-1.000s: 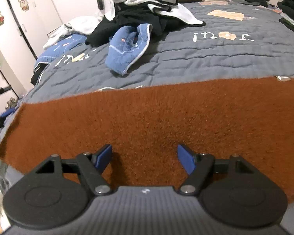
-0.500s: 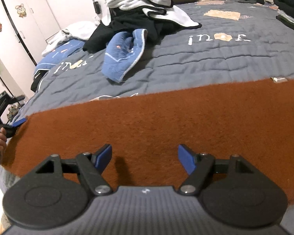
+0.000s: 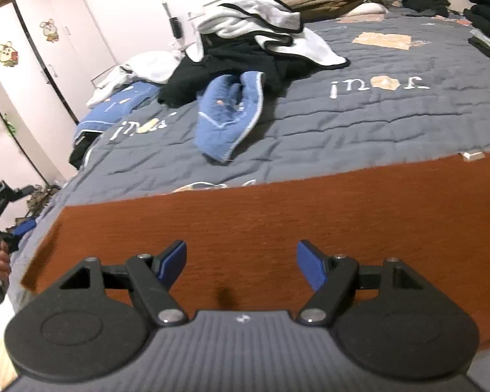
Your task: Fold clothes
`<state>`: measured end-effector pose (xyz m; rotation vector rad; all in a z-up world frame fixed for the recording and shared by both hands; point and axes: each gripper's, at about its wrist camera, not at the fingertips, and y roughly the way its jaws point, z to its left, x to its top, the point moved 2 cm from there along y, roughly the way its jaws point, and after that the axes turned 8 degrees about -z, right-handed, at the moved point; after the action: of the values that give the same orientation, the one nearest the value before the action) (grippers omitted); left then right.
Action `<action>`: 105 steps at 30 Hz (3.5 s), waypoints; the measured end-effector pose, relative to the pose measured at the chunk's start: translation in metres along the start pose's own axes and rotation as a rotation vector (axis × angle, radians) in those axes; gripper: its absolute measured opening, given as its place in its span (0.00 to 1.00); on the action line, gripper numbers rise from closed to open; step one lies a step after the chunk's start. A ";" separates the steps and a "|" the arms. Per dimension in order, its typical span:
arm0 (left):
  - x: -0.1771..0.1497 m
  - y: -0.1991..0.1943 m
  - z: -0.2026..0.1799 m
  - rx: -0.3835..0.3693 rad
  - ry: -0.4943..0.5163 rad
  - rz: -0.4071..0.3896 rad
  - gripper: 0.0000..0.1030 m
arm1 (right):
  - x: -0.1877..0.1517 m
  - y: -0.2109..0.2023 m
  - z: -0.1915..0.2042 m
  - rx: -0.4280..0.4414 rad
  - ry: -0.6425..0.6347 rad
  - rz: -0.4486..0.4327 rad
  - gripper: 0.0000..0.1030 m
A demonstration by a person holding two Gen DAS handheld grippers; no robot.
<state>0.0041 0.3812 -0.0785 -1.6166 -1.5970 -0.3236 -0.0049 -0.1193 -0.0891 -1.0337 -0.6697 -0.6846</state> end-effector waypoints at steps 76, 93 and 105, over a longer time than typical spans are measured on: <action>-0.175 -0.054 -0.164 -0.523 0.449 0.426 0.65 | -0.004 -0.009 -0.009 0.105 0.219 0.064 0.72; -0.120 -0.054 -0.128 -0.435 0.310 0.318 0.70 | -0.027 0.027 0.050 0.291 0.244 0.131 0.72; -0.117 -0.057 -0.121 -0.420 0.314 0.310 0.74 | -0.044 0.049 0.057 0.357 0.317 0.142 0.64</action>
<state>-0.0246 0.2063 -0.0620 -1.9807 -1.0671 -0.7423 -0.0042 -0.0414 -0.1281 -0.6188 -0.4166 -0.5639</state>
